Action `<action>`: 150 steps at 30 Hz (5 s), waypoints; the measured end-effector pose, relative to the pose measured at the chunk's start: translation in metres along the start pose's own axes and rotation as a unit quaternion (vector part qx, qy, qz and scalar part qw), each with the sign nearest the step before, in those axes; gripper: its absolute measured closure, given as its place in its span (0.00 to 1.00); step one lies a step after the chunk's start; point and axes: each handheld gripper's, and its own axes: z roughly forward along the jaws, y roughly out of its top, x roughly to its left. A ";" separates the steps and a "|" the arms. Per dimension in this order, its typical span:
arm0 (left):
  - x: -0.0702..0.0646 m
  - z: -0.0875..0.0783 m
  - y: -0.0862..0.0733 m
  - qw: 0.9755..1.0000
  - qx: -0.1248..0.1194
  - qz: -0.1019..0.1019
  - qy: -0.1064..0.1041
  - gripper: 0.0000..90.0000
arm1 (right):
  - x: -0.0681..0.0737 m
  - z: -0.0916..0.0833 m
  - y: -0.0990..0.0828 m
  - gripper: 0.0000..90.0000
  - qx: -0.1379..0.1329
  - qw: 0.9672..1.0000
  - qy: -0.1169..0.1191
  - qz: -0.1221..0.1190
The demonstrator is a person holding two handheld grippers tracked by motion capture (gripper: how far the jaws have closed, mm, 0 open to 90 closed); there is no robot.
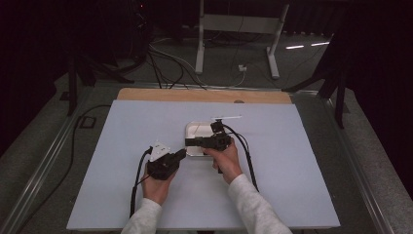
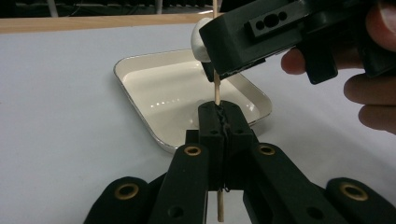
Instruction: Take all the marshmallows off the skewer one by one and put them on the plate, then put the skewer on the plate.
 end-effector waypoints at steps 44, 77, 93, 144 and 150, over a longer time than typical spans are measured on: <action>-0.004 -0.014 -0.006 0.999 0.007 0.035 0.003 1.00 | -0.011 -0.014 0.014 0.90 -0.045 0.998 0.013 0.037; -0.004 -0.024 -0.009 0.998 0.019 0.058 0.016 1.00 | -0.021 -0.013 0.020 0.91 -0.042 0.998 0.012 0.053; 0.007 -0.031 -0.010 0.998 0.023 0.047 0.020 1.00 | -0.042 -0.047 0.030 0.92 -0.101 0.991 -0.036 0.078; 0.010 0.045 0.036 0.996 0.010 -0.024 0.083 0.99 | -0.035 -0.059 -0.002 0.17 -0.064 0.984 -0.160 -0.044; 0.012 0.061 0.035 0.995 0.025 -0.031 0.094 0.99 | -0.034 -0.065 -0.009 0.17 -0.066 0.984 -0.161 -0.049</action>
